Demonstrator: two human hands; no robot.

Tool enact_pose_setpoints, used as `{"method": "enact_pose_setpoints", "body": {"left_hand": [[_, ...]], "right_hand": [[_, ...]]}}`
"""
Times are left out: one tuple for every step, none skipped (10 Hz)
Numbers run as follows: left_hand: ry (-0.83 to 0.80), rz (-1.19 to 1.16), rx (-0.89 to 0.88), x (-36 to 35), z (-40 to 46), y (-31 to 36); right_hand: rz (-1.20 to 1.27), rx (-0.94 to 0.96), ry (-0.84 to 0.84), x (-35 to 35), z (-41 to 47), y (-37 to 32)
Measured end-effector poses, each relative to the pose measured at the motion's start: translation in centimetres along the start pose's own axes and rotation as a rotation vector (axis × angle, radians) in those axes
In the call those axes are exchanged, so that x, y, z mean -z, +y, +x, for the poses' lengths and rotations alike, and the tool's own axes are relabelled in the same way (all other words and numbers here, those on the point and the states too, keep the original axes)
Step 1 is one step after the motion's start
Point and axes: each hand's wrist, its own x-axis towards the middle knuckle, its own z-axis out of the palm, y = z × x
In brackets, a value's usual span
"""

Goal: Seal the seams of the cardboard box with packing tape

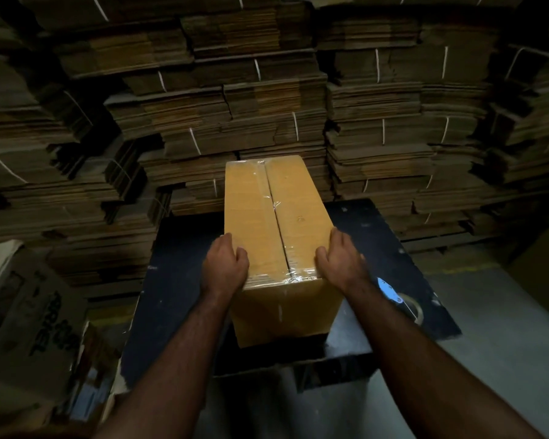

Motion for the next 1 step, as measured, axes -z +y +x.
{"method": "enact_pose_setpoints", "body": {"left_hand": [[0.039, 0.066, -0.087, 0.21, -0.84, 0.89]], "right_hand": [[-0.067, 0.15, 0.109, 1.37, -0.05, -0.41]]}}
